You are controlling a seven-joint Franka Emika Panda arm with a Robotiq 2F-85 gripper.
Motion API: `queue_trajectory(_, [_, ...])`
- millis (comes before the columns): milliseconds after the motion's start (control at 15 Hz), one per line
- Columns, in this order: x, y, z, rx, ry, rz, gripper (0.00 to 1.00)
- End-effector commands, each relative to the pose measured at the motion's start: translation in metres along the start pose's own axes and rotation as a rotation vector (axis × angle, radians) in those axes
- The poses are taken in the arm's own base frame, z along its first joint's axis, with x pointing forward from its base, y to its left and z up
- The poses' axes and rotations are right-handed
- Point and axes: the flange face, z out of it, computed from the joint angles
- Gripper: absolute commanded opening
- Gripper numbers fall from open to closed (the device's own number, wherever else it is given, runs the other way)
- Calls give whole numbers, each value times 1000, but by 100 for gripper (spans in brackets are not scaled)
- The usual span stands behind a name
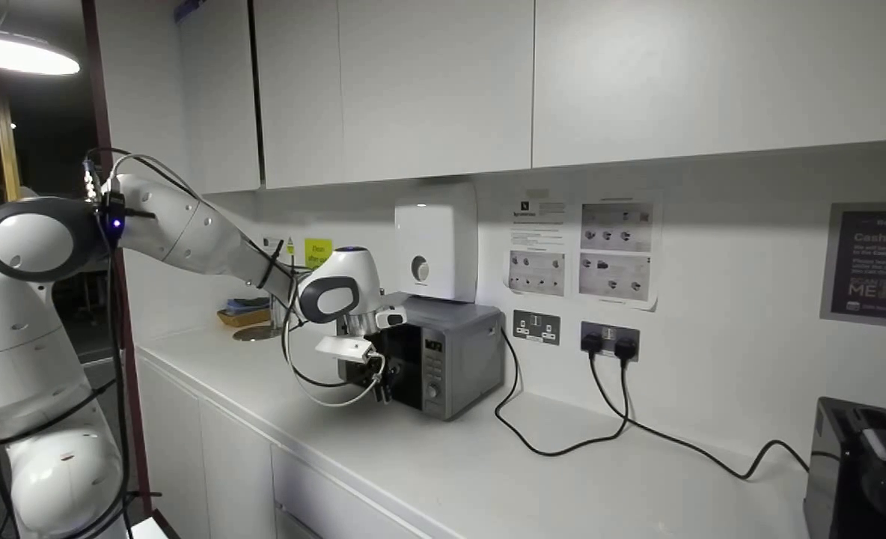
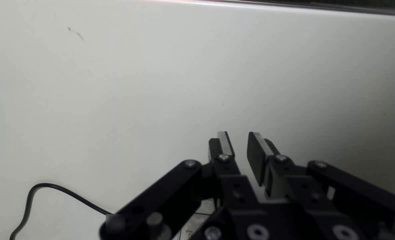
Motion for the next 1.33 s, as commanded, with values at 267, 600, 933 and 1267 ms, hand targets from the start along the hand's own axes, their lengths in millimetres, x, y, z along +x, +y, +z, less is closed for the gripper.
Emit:
queue_trajectory(267, [16,13,21,84,23,-102,0])
queue_trajectory(600, [31,19,33,101,79,-135,0])
queue_trajectory(933, [46,23,45,70,142,-174,0])
queue_trajectory(1267, [49,20,56,49,181,-219,0])
